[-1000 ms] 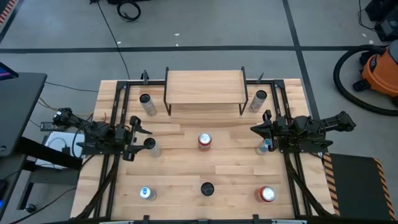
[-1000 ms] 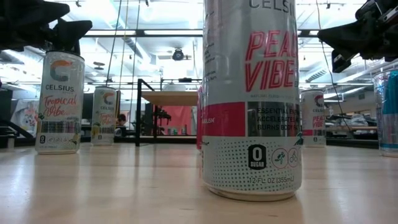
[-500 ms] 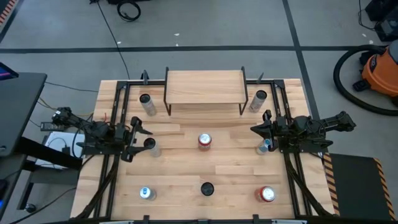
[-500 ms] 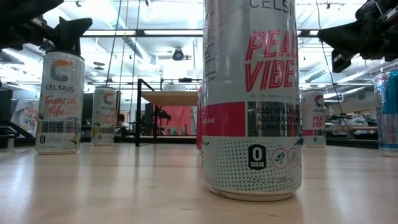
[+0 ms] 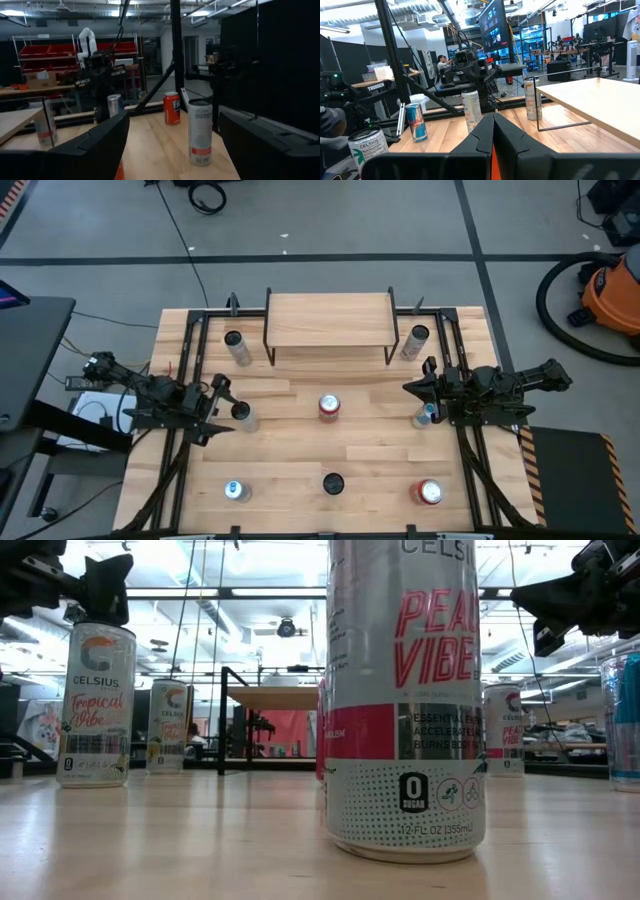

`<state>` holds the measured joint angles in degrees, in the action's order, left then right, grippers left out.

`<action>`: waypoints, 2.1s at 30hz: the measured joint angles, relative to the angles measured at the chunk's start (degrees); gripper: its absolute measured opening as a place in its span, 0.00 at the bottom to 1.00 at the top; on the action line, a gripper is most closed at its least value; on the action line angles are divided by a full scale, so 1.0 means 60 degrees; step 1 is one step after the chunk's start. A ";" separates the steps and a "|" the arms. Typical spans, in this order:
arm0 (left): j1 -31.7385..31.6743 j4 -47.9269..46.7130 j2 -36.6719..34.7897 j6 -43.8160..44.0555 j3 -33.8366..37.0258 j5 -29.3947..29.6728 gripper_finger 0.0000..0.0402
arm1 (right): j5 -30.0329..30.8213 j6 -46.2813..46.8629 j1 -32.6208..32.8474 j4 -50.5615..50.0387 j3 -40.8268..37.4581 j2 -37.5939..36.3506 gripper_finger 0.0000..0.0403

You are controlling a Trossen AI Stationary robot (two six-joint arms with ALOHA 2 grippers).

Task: Place canned beverage on shelf
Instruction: Put the bottom white yellow soda can on the shelf

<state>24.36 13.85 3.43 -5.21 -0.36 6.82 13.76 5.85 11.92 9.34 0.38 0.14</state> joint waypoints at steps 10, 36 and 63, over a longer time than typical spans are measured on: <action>0.0000 -0.0067 -0.0001 0.0017 0.0000 0.0409 0.79 | 0.0001 0.0004 0.0000 -0.0001 0.0000 0.0000 0.04; -0.0004 -0.0067 -0.0001 0.0594 0.0003 0.1001 0.79 | 0.0000 0.0003 0.0001 0.0000 0.0000 0.0000 0.04; -0.0004 -0.0215 -0.0005 0.0046 0.0003 0.1283 0.79 | 0.0000 0.0000 0.0003 -0.0002 -0.0002 0.0000 0.04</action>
<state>24.34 12.56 3.40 -4.94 -0.35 14.51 13.76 5.85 11.94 9.33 0.37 0.14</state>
